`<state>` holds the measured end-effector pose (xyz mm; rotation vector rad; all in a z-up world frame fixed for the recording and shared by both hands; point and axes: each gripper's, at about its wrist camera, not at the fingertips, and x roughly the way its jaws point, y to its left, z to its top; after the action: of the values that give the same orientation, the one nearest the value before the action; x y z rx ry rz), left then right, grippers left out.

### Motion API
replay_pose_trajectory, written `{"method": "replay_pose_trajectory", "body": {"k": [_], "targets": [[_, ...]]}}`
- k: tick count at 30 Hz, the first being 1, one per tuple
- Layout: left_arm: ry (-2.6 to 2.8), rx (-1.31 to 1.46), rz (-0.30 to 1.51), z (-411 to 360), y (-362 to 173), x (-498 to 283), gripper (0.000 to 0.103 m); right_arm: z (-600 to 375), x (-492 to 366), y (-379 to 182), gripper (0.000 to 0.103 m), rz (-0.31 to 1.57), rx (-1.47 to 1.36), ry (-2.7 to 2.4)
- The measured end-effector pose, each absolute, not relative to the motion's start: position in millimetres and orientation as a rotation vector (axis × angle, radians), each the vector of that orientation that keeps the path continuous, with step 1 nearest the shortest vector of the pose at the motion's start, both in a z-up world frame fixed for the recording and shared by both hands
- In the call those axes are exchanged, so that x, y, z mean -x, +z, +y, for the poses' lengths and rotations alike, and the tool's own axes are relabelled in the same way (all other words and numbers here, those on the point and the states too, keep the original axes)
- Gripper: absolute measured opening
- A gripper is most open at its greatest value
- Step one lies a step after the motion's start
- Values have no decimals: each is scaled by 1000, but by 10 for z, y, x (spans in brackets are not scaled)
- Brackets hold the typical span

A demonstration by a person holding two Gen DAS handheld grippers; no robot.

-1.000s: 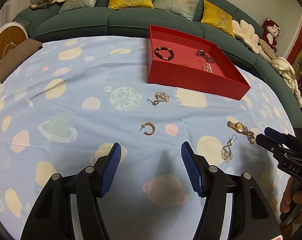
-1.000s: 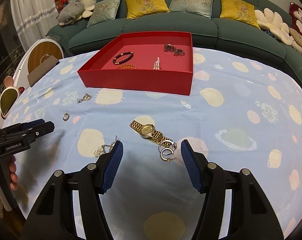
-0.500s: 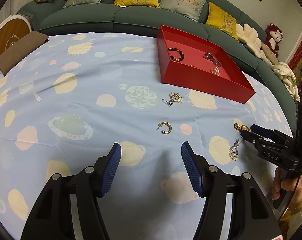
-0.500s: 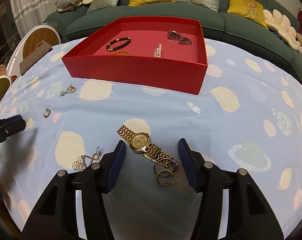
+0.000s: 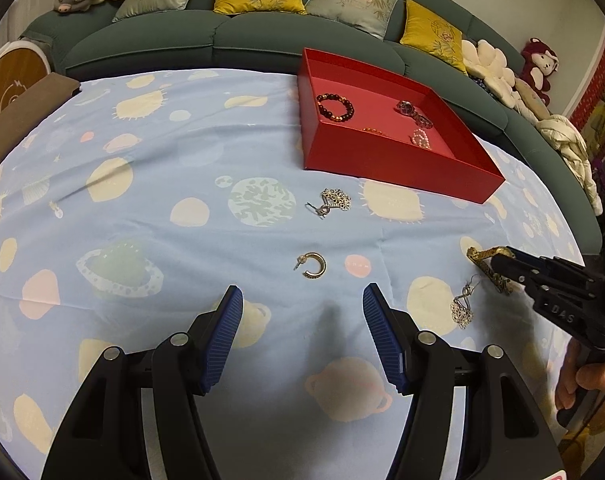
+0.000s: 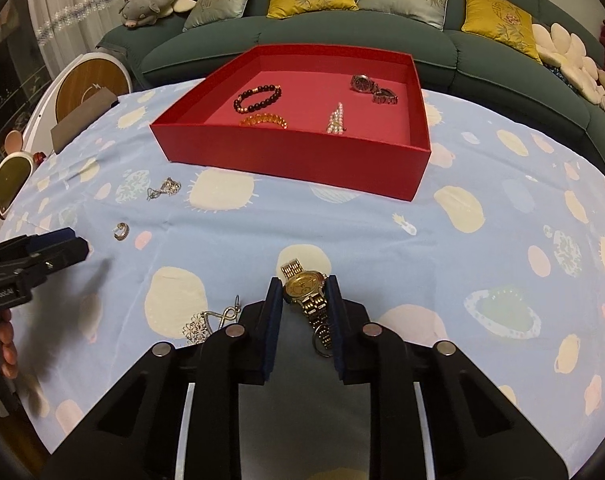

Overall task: Organize jewelry
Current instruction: 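Close the left gripper on the silver chain pendant while the right gripper lifts the gold watch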

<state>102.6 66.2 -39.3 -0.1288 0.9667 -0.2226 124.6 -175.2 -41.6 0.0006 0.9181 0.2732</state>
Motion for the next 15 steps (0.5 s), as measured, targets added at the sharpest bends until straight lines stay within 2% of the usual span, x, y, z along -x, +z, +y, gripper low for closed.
{"method": "replay_pose_trajectory", "body": {"k": [15], "targets": [[-208, 87, 952, 349, -463, -1475, 61, -2144, -1012, 40, 21, 822, -165, 288]]}}
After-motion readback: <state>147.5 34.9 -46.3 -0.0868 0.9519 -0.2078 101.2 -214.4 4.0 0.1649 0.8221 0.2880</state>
